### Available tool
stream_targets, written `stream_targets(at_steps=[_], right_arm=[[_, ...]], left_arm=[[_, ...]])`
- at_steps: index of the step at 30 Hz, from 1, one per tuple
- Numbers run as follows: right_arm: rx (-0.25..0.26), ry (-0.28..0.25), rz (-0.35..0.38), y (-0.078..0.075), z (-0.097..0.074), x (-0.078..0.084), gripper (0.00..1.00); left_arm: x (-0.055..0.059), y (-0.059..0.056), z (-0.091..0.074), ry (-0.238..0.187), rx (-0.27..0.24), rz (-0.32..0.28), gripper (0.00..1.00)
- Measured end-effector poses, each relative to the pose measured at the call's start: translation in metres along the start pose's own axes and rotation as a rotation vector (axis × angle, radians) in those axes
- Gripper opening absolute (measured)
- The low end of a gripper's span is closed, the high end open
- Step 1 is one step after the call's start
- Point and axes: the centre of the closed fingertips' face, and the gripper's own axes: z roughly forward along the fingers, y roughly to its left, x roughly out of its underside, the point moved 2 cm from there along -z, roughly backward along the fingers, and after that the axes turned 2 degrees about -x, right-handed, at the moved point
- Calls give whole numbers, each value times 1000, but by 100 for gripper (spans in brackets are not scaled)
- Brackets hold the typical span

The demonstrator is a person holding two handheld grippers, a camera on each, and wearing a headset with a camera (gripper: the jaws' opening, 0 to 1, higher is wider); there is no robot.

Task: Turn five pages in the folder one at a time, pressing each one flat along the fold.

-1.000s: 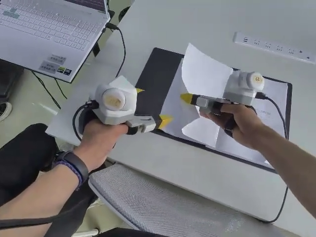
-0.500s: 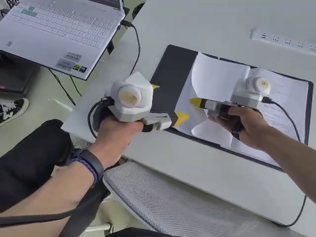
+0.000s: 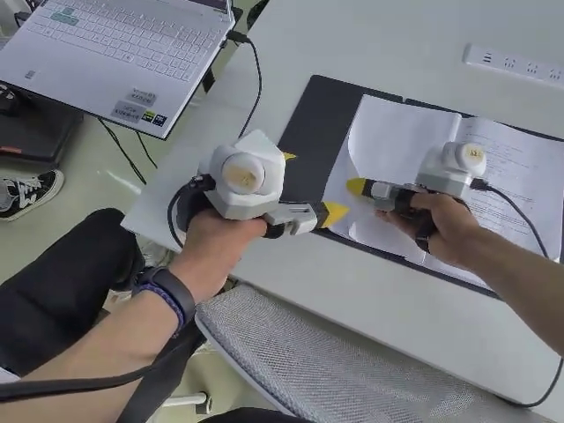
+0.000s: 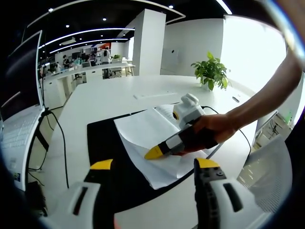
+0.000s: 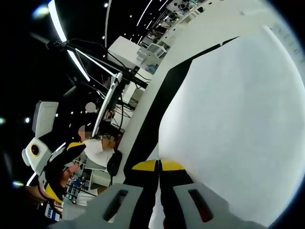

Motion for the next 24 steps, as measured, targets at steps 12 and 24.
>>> stream_targets(at_steps=[12, 24], right_arm=[[-1, -4, -11, 5, 0, 3, 0], [-31, 27, -85, 20, -4, 8, 17]], left_arm=[[6, -9, 11, 19, 34, -15, 63], [7, -11, 25, 37, 67, -19, 61]])
